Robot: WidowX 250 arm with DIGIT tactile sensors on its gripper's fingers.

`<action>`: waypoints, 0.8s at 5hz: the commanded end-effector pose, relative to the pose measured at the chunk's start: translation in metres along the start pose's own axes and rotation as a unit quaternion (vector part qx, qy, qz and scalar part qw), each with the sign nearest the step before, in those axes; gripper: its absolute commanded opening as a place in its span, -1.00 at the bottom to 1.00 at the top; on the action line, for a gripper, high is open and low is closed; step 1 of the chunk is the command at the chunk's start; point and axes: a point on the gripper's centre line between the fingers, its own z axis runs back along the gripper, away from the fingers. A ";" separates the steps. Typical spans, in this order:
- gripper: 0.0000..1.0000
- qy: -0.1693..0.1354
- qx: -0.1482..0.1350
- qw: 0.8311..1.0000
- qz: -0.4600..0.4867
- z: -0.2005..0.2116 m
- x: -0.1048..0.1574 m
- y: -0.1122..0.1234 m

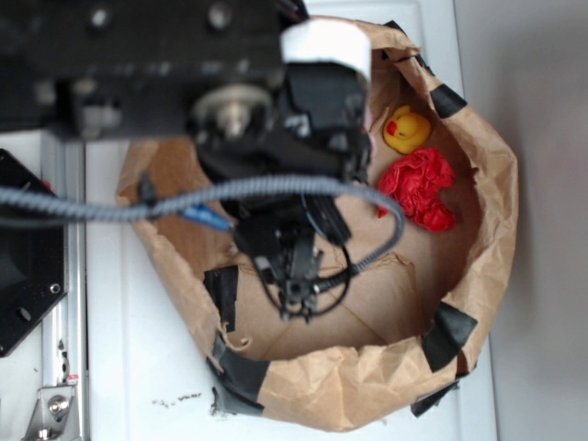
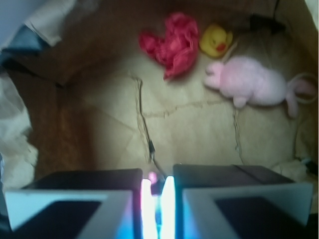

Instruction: Grab the silver keys.

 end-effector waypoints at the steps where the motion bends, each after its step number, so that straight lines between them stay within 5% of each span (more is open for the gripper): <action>1: -1.00 -0.029 0.017 0.999 0.024 0.001 0.020 0.001; 4: -1.00 -0.056 0.019 0.998 0.019 -0.006 0.017 -0.002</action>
